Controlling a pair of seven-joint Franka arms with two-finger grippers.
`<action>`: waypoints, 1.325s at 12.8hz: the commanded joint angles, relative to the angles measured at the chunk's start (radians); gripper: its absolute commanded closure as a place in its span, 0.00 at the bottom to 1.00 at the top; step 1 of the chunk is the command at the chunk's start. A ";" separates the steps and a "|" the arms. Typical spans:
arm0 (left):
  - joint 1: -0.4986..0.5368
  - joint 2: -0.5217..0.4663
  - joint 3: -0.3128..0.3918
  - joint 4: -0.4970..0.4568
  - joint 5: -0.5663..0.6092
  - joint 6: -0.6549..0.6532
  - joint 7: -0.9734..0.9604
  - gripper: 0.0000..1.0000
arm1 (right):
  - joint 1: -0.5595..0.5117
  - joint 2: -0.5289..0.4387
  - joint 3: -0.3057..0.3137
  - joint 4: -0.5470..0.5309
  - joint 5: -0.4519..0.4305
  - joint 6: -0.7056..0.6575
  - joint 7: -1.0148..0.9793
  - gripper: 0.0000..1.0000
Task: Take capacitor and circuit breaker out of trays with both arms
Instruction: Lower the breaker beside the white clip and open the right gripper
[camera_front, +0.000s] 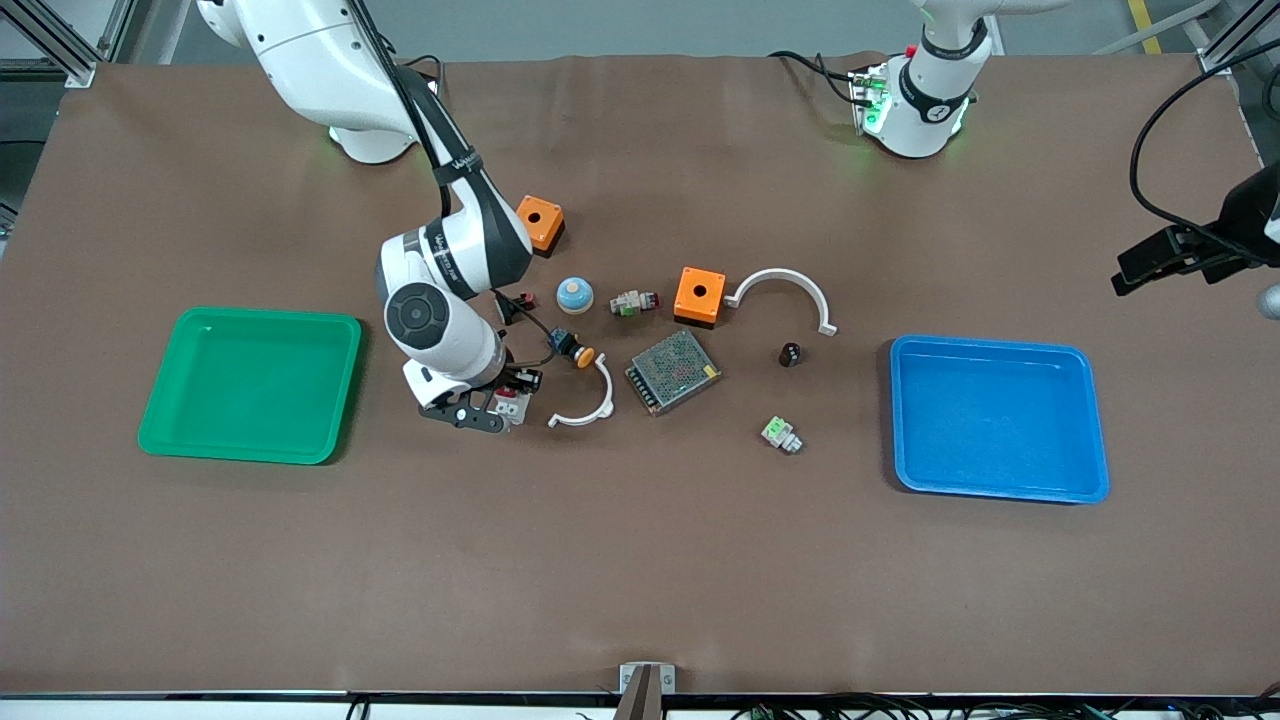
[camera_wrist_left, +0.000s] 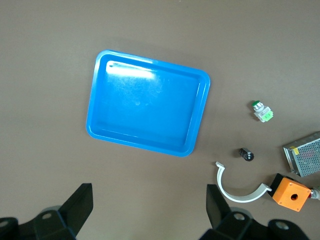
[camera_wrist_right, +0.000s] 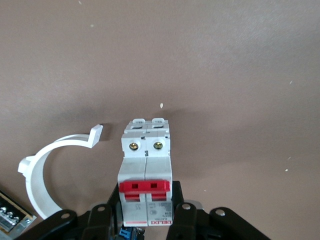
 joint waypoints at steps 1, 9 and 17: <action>-0.002 -0.035 -0.009 -0.018 -0.013 -0.019 0.020 0.00 | 0.022 0.025 -0.013 0.008 0.016 0.007 0.010 0.89; 0.001 -0.044 -0.009 -0.015 -0.014 -0.043 0.009 0.00 | 0.030 0.025 -0.015 0.012 0.007 0.004 0.006 0.00; 0.003 -0.049 -0.009 -0.014 -0.013 -0.049 0.019 0.00 | 0.010 -0.269 -0.161 0.019 -0.053 -0.245 -0.072 0.00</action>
